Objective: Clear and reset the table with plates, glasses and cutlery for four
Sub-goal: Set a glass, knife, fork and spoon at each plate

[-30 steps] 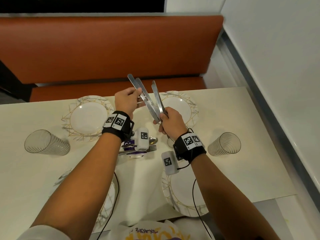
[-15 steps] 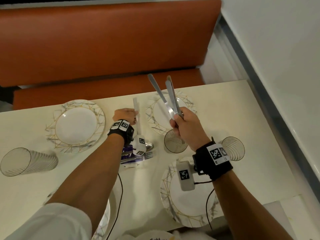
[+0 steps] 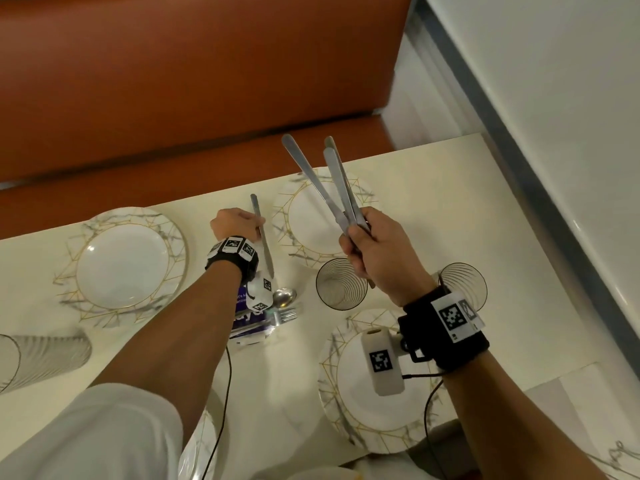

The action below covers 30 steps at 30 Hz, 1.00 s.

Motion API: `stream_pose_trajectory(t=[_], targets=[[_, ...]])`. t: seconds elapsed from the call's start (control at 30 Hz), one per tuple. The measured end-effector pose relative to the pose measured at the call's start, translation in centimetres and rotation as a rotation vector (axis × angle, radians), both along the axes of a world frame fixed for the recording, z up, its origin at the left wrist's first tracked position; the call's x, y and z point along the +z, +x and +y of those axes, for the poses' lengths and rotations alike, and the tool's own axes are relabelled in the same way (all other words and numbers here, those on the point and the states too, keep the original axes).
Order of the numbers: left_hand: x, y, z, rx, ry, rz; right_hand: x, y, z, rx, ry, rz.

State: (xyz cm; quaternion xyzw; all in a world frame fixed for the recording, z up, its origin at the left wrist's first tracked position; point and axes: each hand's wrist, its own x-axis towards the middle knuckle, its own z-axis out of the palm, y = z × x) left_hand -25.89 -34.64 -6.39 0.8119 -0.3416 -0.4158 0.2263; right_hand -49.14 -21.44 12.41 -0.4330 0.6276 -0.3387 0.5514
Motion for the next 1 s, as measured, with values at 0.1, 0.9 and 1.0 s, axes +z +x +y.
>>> stream_pose_trajectory(t=[0.1,0.9,1.0], targets=[[-0.41,0.27,-0.37,-0.021,-0.019,-0.056,0.09,-0.03,-0.06,0.01,-0.014,0.02],[-0.9,-0.23,0.12,-0.048,-0.011,-0.109,0.03,0.44,0.13,0.005,0.015,0.019],[-0.84,-0.2,0.21,-0.068,-0.007,-0.122,0.09,0.49,0.36,0.002,0.008,0.011]])
